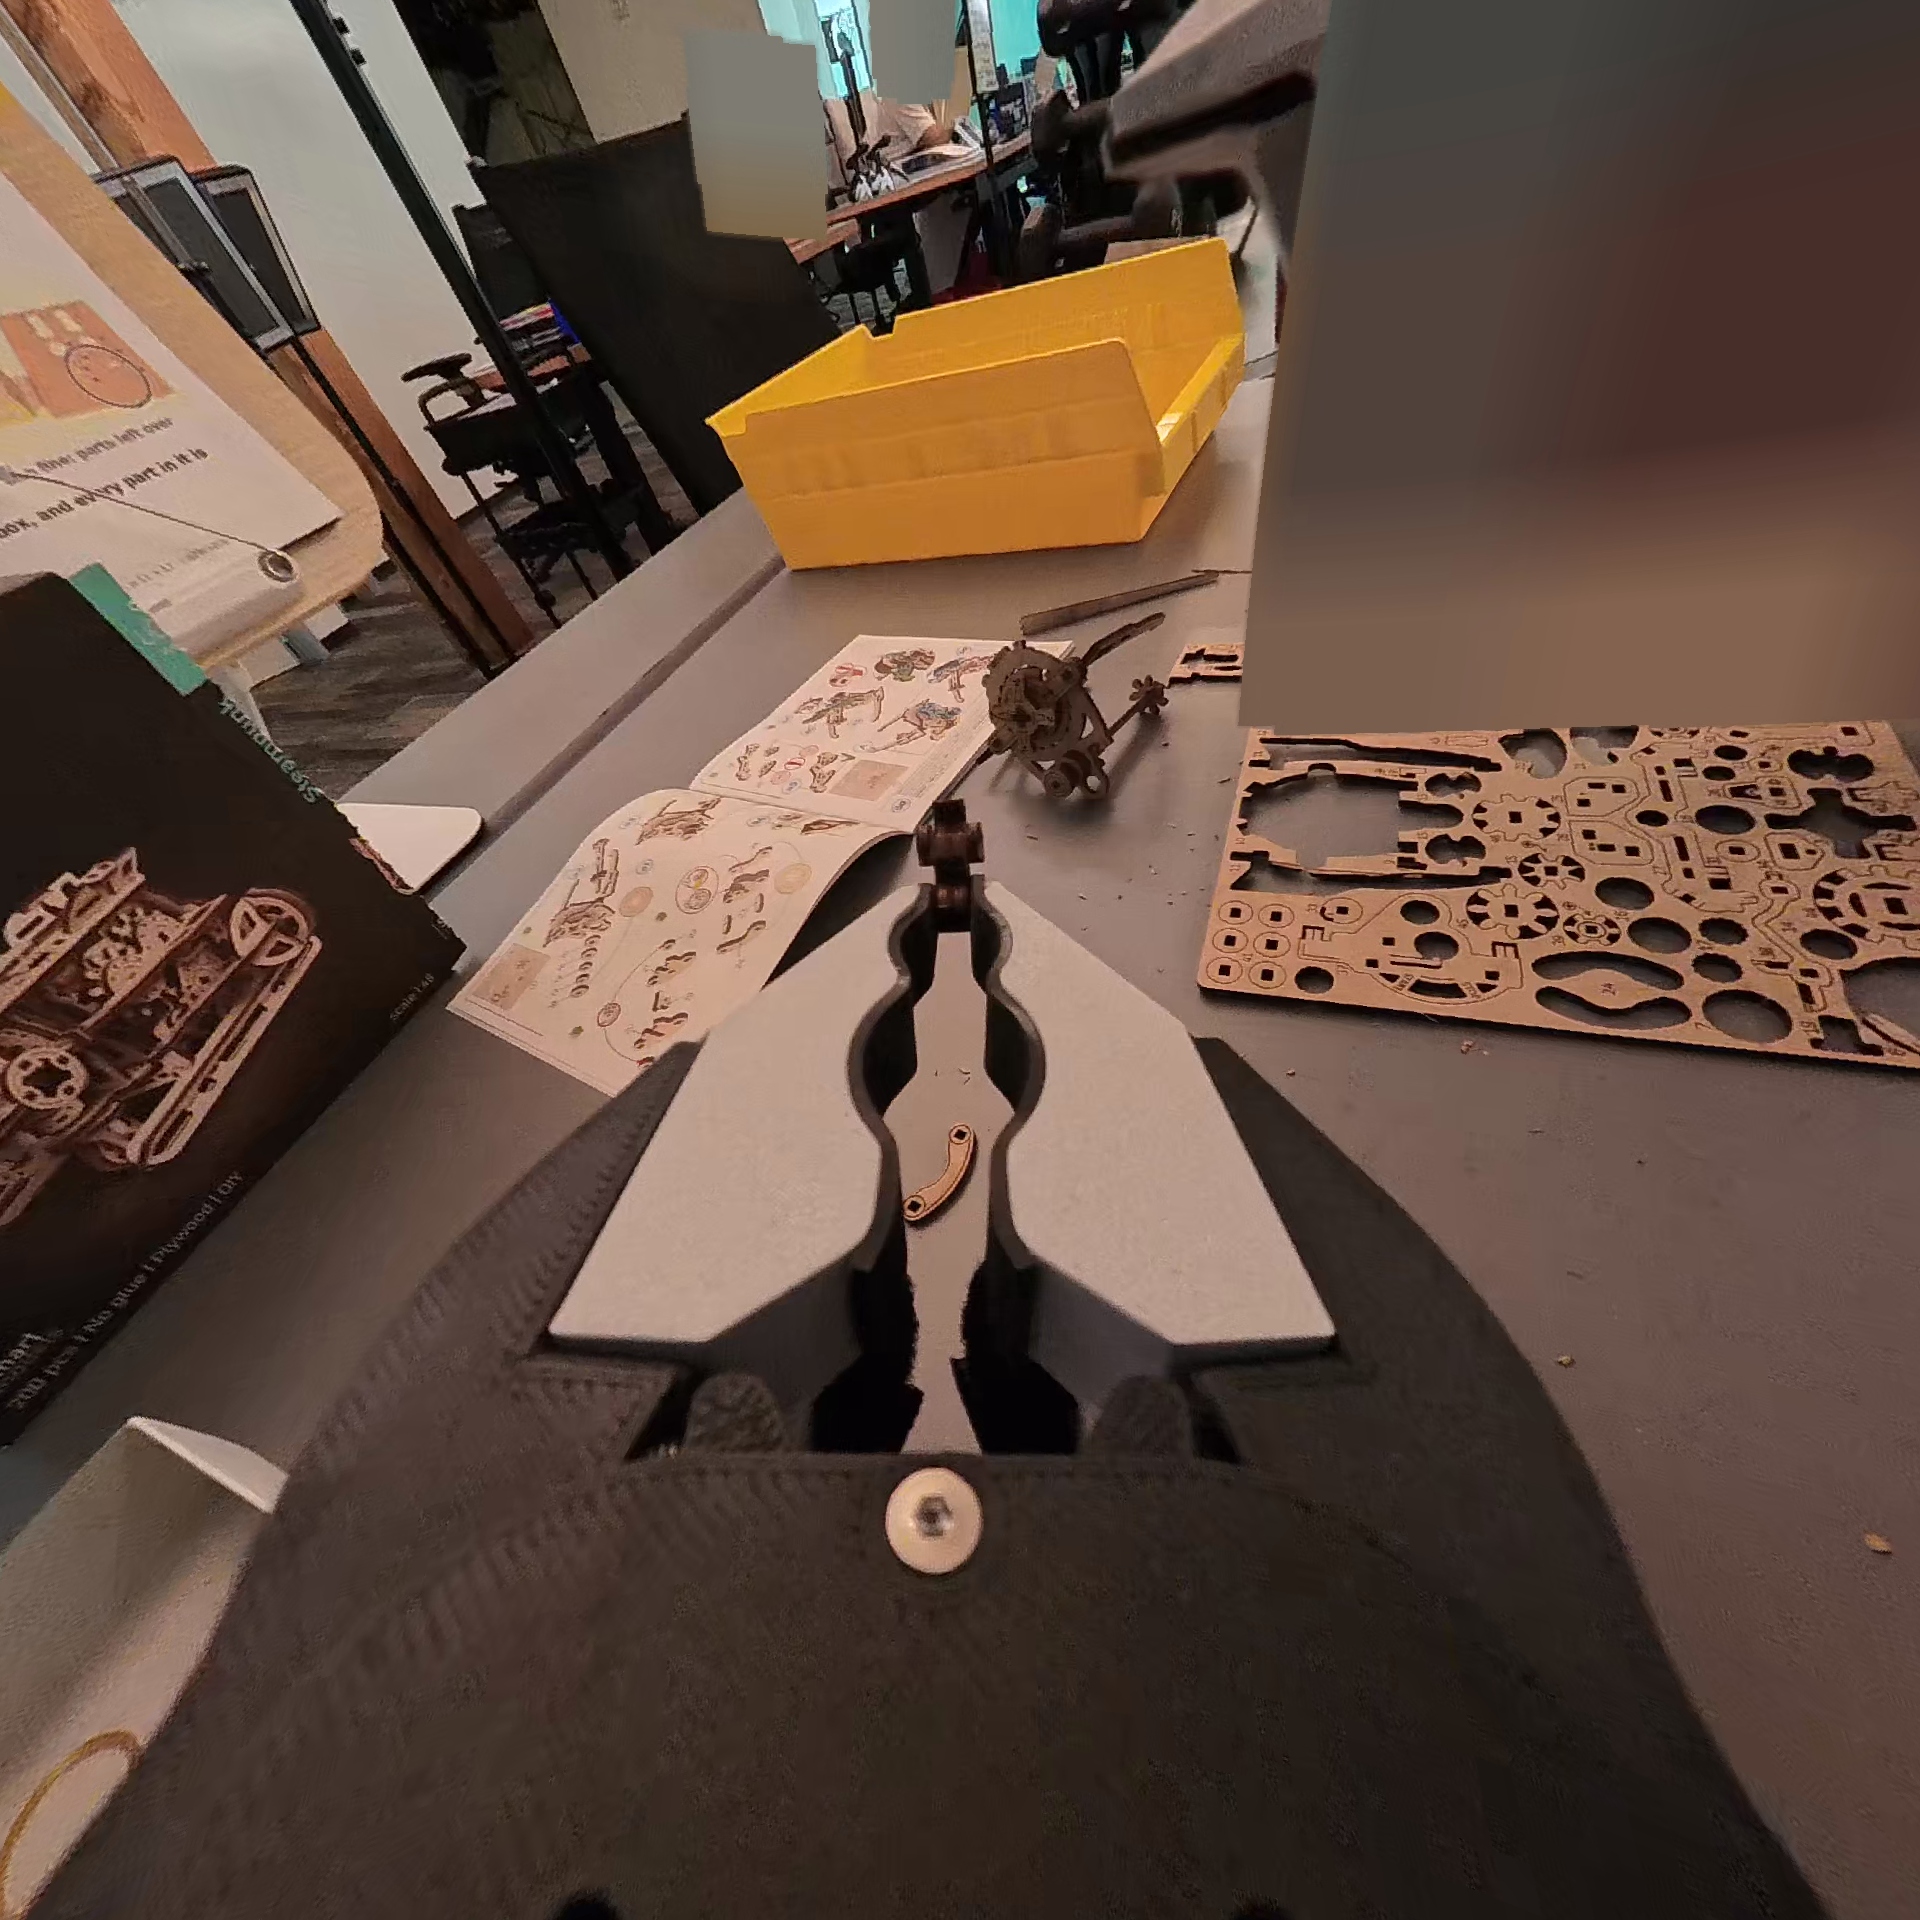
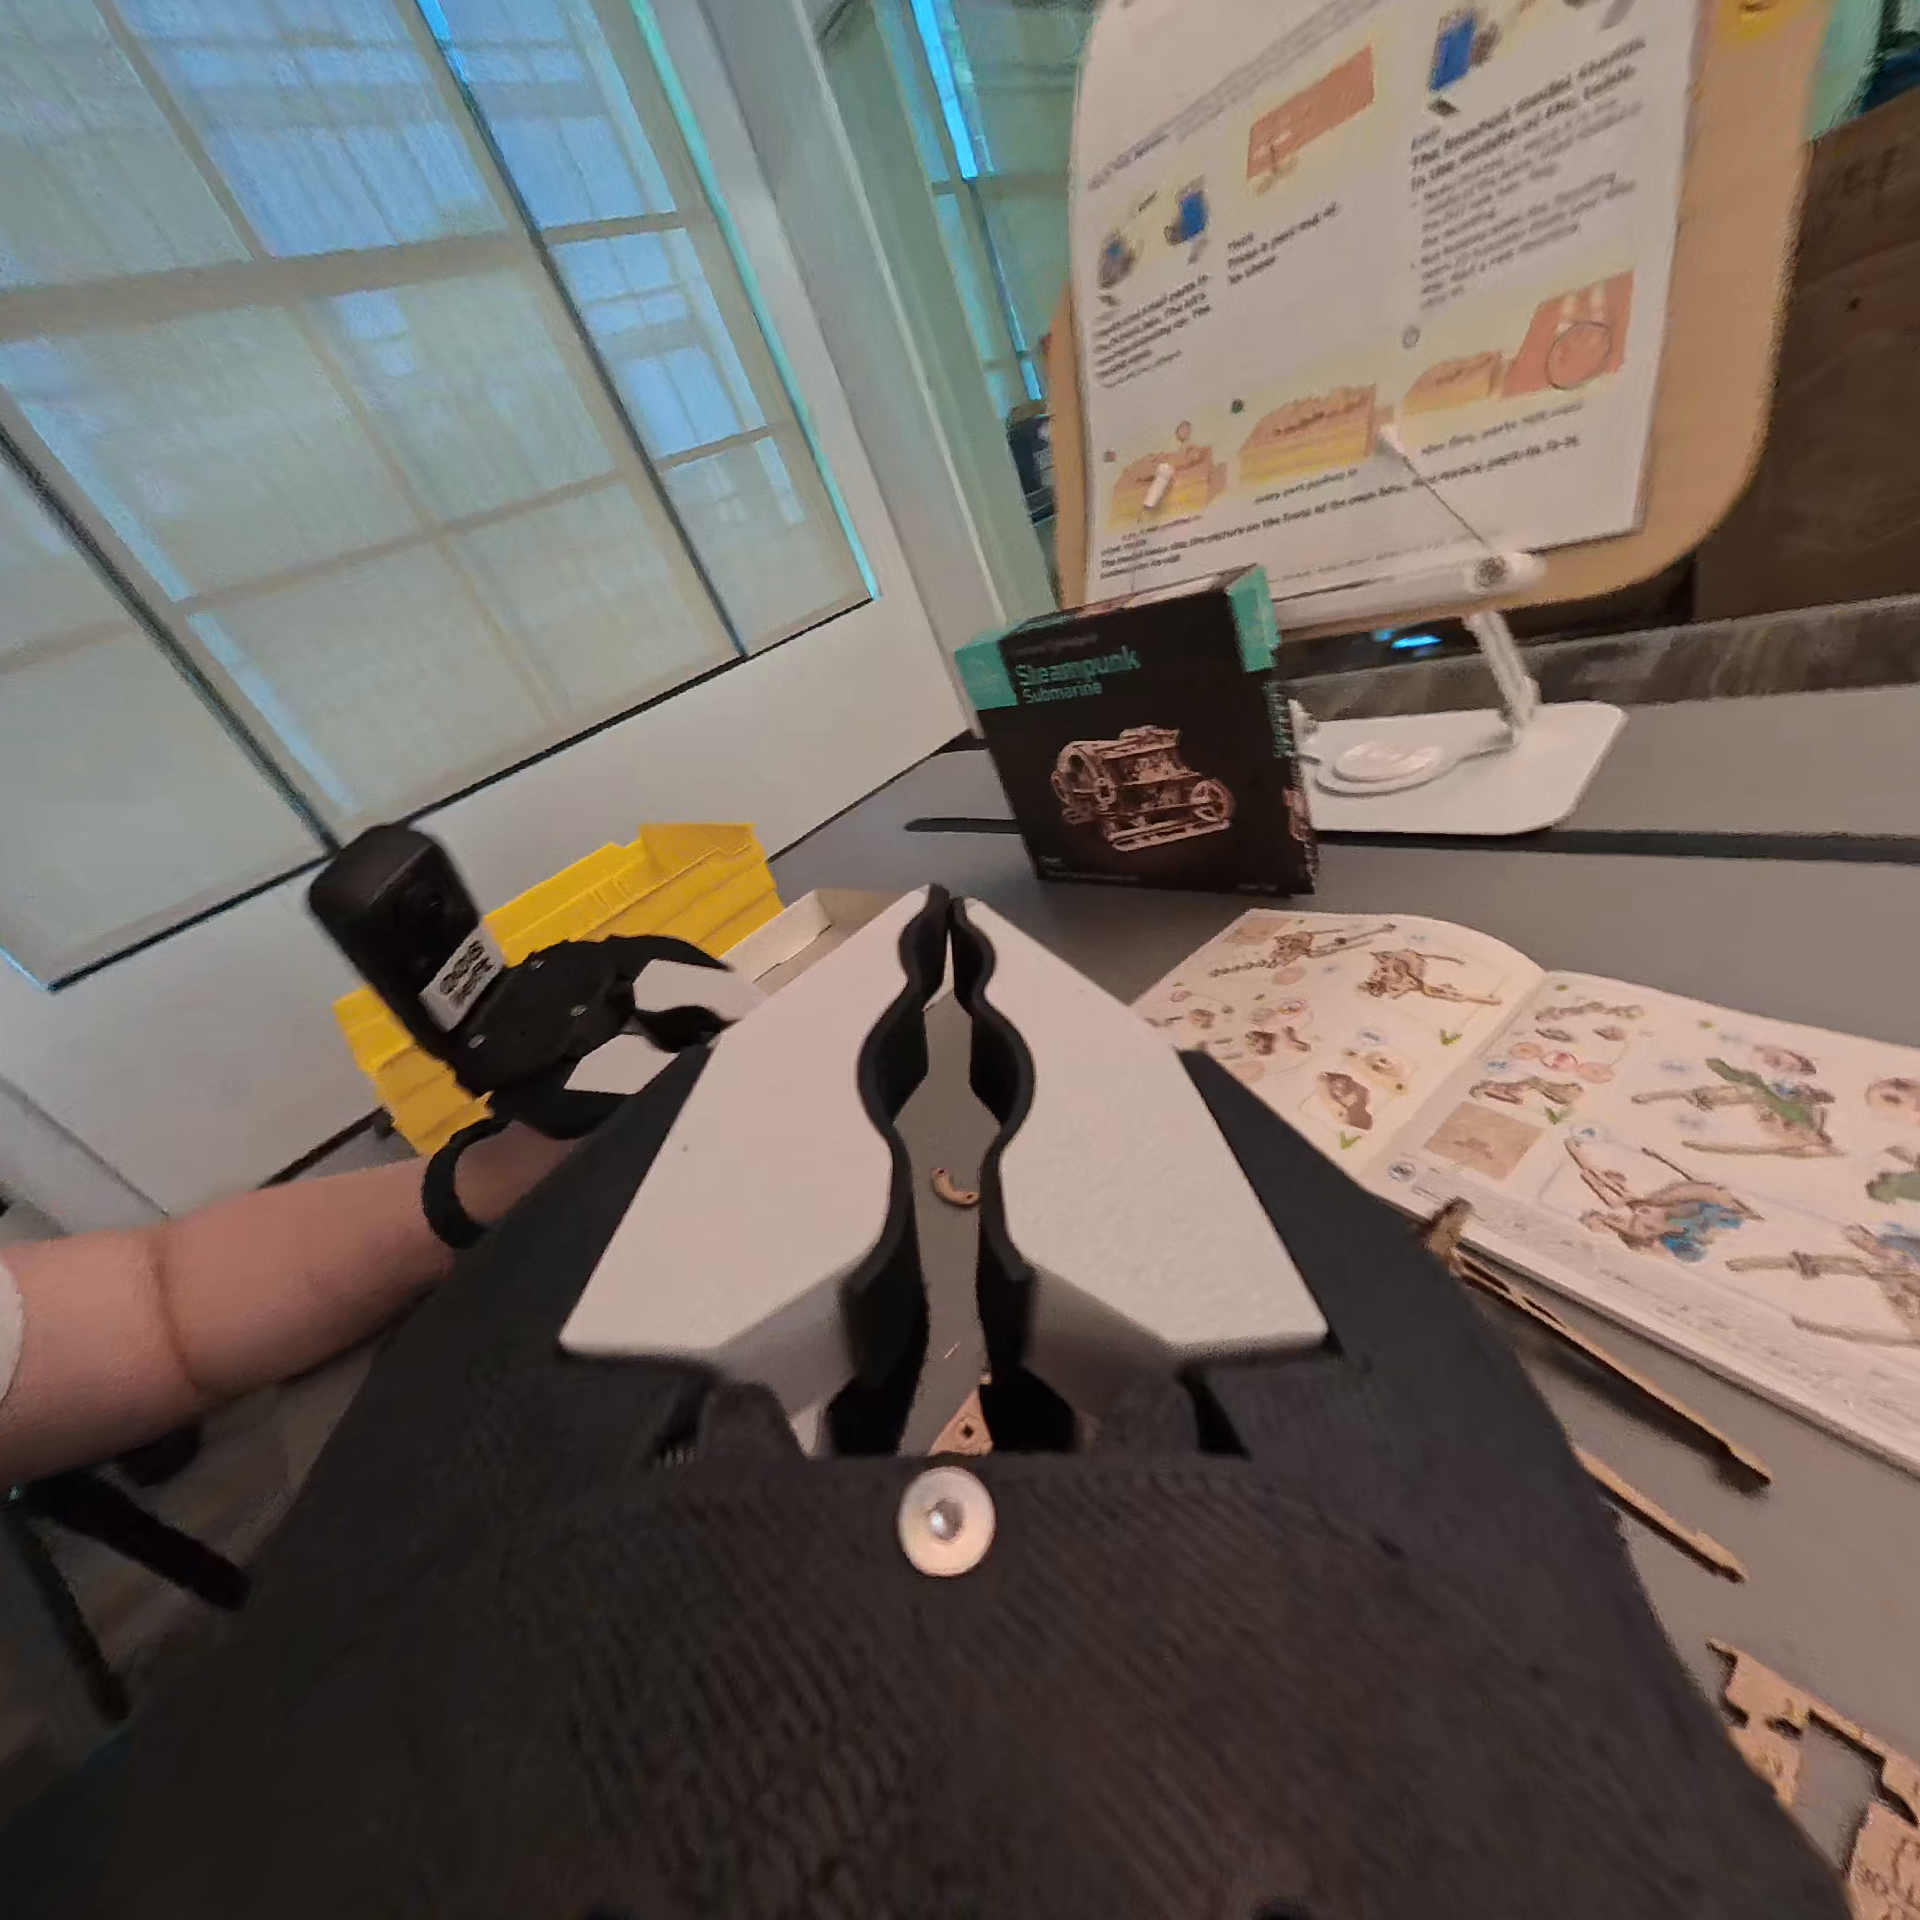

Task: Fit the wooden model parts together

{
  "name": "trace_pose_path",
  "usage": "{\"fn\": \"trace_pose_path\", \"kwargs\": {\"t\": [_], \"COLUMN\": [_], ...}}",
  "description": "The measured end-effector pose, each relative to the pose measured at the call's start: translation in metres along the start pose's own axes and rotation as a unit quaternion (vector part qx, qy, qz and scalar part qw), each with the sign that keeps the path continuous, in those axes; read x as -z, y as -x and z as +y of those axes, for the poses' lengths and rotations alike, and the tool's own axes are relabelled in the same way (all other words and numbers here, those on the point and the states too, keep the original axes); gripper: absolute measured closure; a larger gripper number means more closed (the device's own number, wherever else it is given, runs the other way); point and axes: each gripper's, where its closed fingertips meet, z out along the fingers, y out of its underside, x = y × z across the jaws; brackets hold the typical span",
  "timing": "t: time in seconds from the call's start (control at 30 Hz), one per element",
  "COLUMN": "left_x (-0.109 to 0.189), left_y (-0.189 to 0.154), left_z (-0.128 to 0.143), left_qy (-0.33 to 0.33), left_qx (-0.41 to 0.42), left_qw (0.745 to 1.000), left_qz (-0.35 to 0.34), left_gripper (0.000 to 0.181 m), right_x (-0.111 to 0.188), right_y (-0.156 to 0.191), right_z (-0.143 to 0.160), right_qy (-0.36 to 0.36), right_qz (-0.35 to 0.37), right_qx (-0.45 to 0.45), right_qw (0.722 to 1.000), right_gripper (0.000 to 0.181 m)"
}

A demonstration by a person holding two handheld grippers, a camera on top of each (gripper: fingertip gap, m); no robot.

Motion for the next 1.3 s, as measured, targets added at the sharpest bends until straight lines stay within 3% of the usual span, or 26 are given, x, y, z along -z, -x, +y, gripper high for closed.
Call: {"fn": "trace_pose_path", "kwargs": {"t": [0.13, 0.23, 0.27, 0.33, 0.4, 0.47, 0.8, 1.0, 1.3], "left_x": [0.000, 0.001, 0.001, 0.002, 0.002, 0.002, 0.000, 0.000, 0.000], "left_y": [0.001, 0.002, 0.002, 0.002, 0.001, 0.001, -0.005, -0.004, -0.004], "left_z": [0.000, -0.001, -0.001, -0.002, -0.003, -0.002, -0.001, 0.000, 0.000], "left_qy": [-0.002, -0.006, -0.006, -0.010, -0.014, -0.015, -0.008, -0.005, -0.004], "left_qx": [0.008, 0.012, 0.015, 0.023, 0.034, 0.042, 0.035, 0.040, 0.038], "left_qw": [1.000, 1.000, 1.000, 1.000, 0.999, 0.999, 0.999, 0.999, 0.999], "left_qz": [0.002, 0.002, 0.003, 0.009, 0.018, 0.024, 0.034, 0.035, 0.034], "left_gripper": [0.178, 0.178, 0.178, 0.178, 0.178, 0.178, 0.178, 0.178, 0.178], "right_x": [0.002, 0.009, 0.017, 0.049, 0.079, 0.096, 0.104, 0.113, 0.113], "right_y": [0.020, 0.055, 0.073, 0.104, 0.110, 0.105, 0.095, 0.088, 0.083], "right_z": [0.013, 0.030, 0.046, 0.094, 0.138, 0.167, 0.222, 0.224, 0.222], "right_qy": [0.037, 0.077, 0.118, 0.237, 0.321, 0.375, 0.479, 0.503, 0.497], "right_qz": [-0.031, -0.125, -0.178, -0.286, -0.333, -0.344, -0.379, -0.377, -0.367], "right_qx": [0.041, 0.067, 0.079, 0.118, 0.183, 0.219, 0.288, 0.294, 0.312], "right_qw": [0.998, 0.987, 0.974, 0.921, 0.867, 0.832, 0.738, 0.720, 0.721], "right_gripper": [0.181, 0.174, 0.171, 0.166, 0.165, 0.165, 0.174, 0.180, 0.177]}}
